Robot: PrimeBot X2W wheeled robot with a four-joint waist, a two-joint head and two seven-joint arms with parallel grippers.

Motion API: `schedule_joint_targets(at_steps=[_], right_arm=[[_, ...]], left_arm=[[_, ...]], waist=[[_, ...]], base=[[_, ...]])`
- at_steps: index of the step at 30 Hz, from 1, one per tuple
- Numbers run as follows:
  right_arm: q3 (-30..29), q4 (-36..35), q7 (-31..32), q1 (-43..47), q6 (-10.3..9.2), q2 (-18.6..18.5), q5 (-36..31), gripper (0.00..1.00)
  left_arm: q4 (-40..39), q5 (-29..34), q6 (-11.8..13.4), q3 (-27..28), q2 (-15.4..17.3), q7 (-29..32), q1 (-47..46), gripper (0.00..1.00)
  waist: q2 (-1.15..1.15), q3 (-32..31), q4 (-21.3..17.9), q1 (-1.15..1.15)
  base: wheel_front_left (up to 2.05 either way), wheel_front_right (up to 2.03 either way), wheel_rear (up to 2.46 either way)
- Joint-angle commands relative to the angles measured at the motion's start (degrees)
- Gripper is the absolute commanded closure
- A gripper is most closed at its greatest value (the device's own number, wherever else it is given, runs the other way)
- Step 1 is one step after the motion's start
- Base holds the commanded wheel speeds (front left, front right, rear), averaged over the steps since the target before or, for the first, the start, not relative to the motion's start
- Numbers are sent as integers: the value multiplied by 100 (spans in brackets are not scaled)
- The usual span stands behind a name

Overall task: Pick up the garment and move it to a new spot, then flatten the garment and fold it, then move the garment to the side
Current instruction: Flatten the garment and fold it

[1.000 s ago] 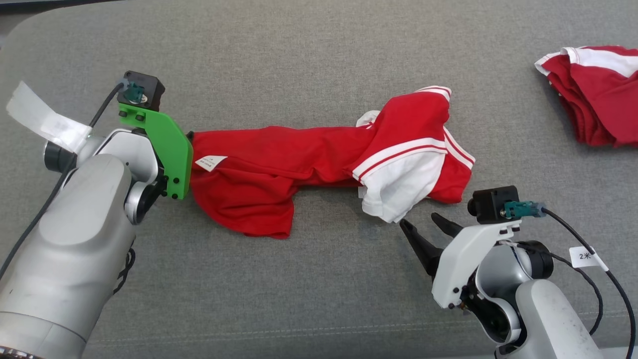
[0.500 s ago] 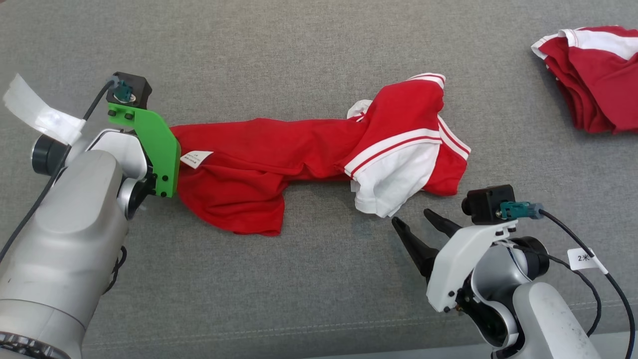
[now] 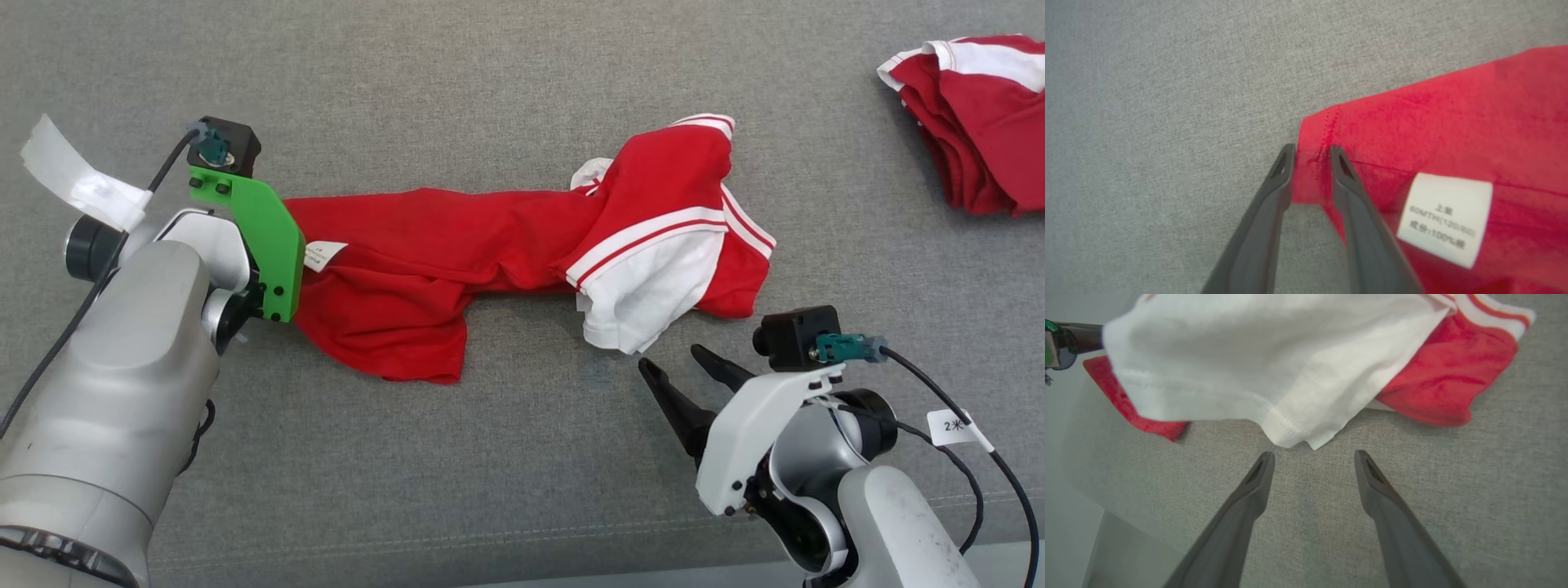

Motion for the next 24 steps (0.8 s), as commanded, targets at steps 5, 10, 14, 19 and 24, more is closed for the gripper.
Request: schedule_joint_targets(at_steps=[5,10,14,19,24], right_arm=[[22,34,16,-33,-1,-16,8,0],[-36,21,-2,-22,-1,-16,34,0],[-58,-20,-60,10,-1,-16,181,0],[-107,177,-16,-99,-1,-16,147,0],[-119,488,-107,-297,-1,-16,189,0]], left_arm=[[127,-44,-94,-65,-53,-116,-128,100],[218,-60,-127,-104,-96,-167,-163,100],[325,-91,-172,-148,-164,-251,-167,100],[412,-106,-186,-191,-187,-310,-240,100],[469,-131,-213,-234,-233,-368,-267,100]], waist=[[0,18,0,0],[0,13,17,0],[0,-17,55,0],[0,5,65,0],[0,38,113,0]], base=[[0,0,0],[0,0,0],[0,0,0],[0,0,0],[0,0,0]])
